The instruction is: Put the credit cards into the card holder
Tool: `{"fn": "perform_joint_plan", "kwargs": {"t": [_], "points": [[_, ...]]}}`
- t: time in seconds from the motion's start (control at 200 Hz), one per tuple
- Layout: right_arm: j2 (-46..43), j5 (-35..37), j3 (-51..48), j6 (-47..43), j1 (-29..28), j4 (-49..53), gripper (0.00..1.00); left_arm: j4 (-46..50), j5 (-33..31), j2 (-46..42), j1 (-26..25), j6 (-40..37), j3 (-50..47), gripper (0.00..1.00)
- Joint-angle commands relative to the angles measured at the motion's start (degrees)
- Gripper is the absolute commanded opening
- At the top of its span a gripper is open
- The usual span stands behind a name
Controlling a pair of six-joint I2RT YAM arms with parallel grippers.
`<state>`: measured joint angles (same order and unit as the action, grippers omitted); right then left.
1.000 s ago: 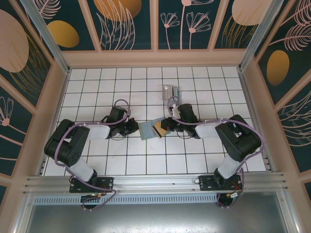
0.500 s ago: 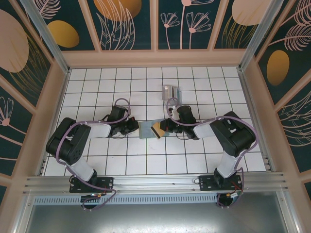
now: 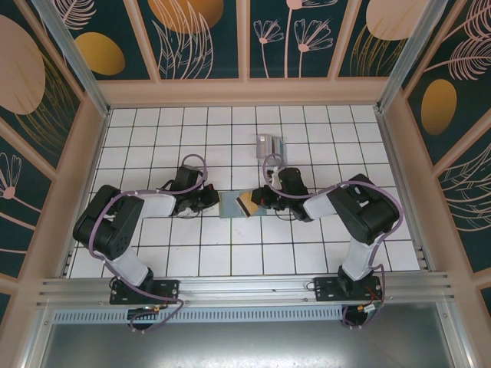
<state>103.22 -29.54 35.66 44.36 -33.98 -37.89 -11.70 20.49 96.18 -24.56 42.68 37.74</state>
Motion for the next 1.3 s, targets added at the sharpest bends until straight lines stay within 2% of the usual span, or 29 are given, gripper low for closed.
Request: {"fn": "perform_joint_plan", "kwargs": {"t": [0.0,0.295,0.495,0.691,0.861,1.291], "points": [[1.16,3.14,-0.94,2.89,-0.79,-3.41,0.00,3.62,-2.12,1.48,-0.14,-1.53,0.44,0.00],[1.40,4.67,0.17,2.57,-1.35,-2.61,0.00,3.37,-2.47,1.02,-0.14,-1.81,0.01,0.00],[3.12,5.30,0.95,4.53,-3.95,-4.99,0.00,3.56,-2.38,0.73,-0.14,-1.92,0.16,0.00],[2.84,9.53,-0.24,6.25,-5.72,-6.91,0.00,4.17,-2.47,0.63,-0.14,-2.38,0.42,0.00],[0.81,18.77,-3.14,9.08,-7.31,-7.28,0.00,4.67,-2.47,0.65,-0.14,-2.70,1.06,0.00],[1.16,23.65,-3.15,11.03,-8.55,-8.80,0.00,4.24,-2.12,1.07,-0.14,-2.53,0.29,0.00]]}}
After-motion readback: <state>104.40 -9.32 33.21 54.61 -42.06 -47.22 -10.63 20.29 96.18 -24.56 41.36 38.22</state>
